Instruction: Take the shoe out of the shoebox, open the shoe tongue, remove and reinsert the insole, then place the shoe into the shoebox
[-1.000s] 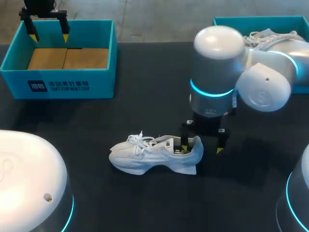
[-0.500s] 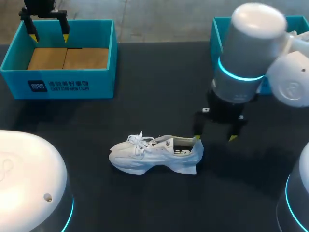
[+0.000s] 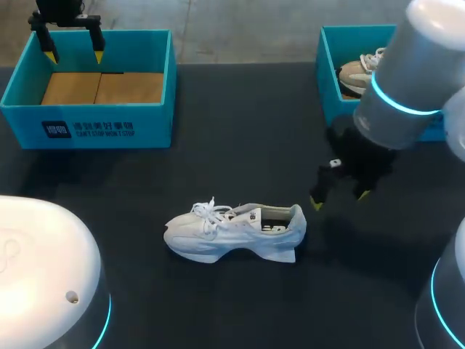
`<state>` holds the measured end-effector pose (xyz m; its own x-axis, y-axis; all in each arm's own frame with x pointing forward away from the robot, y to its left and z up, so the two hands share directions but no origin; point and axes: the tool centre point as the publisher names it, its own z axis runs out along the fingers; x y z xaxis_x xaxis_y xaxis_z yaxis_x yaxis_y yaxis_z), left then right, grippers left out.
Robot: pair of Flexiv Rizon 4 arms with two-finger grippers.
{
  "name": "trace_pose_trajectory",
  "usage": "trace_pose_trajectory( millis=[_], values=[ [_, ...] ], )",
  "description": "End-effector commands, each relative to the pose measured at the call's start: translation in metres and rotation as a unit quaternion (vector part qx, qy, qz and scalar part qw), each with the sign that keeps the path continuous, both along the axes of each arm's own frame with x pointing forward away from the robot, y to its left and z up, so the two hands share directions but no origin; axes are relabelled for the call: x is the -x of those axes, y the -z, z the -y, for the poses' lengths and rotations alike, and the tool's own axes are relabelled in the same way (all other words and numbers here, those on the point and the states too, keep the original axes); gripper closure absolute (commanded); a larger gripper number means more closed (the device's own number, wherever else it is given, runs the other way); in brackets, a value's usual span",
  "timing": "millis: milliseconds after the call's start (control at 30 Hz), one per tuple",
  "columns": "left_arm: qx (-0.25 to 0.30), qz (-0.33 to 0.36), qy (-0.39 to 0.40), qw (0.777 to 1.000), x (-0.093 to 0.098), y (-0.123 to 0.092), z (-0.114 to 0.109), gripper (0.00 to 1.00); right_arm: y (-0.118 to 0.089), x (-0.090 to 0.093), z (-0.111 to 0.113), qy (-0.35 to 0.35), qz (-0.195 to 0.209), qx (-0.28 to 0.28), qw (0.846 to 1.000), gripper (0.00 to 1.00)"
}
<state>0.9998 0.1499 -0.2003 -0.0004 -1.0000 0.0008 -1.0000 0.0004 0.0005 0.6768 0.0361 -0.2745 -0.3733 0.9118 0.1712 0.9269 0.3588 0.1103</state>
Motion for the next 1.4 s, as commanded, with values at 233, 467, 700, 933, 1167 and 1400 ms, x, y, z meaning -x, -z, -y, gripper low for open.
trace_pose_trajectory(
  millis=[233, 467, 700, 933, 1167, 1400],
  values=[
    [0.0, 0.0, 0.0, 1.0, 0.0, 0.0, 0.0, 0.0, 0.002, 0.009, 0.021, -0.065, -0.018, -0.136, 0.988, 0.0],
    [0.0, 0.0, 0.0, 1.0, 0.0, 0.0, 0.0, 0.0, 0.002, 0.009, 0.021, -0.065, -0.018, -0.136, 0.988, 0.0],
    [0.0, 0.0, 0.0, 1.0, 0.0, 0.0, 0.0, 0.0, -0.003, 0.007, 0.016, -0.193, 0.066, -0.2, 0.958, 0.0],
    [0.0, 0.0, 0.0, 1.0, 0.0, 0.0, 0.0, 0.0, 0.0, 0.008, 0.023, -0.32, 0.172, -0.236, 0.901, 0.0],
    [0.0, 0.0, 0.0, 1.0, 0.0, 0.0, 0.0, 0.0, 0.018, 0.003, 0.035, -0.298, 0.248, -0.213, 0.897, 0.0],
    [0.0, 0.0, 0.0, 1.0, 0.0, 0.0, 0.0, 0.0, 0.023, 0.002, 0.038, -0.283, 0.252, -0.213, 0.901, 0.0]
  ],
)
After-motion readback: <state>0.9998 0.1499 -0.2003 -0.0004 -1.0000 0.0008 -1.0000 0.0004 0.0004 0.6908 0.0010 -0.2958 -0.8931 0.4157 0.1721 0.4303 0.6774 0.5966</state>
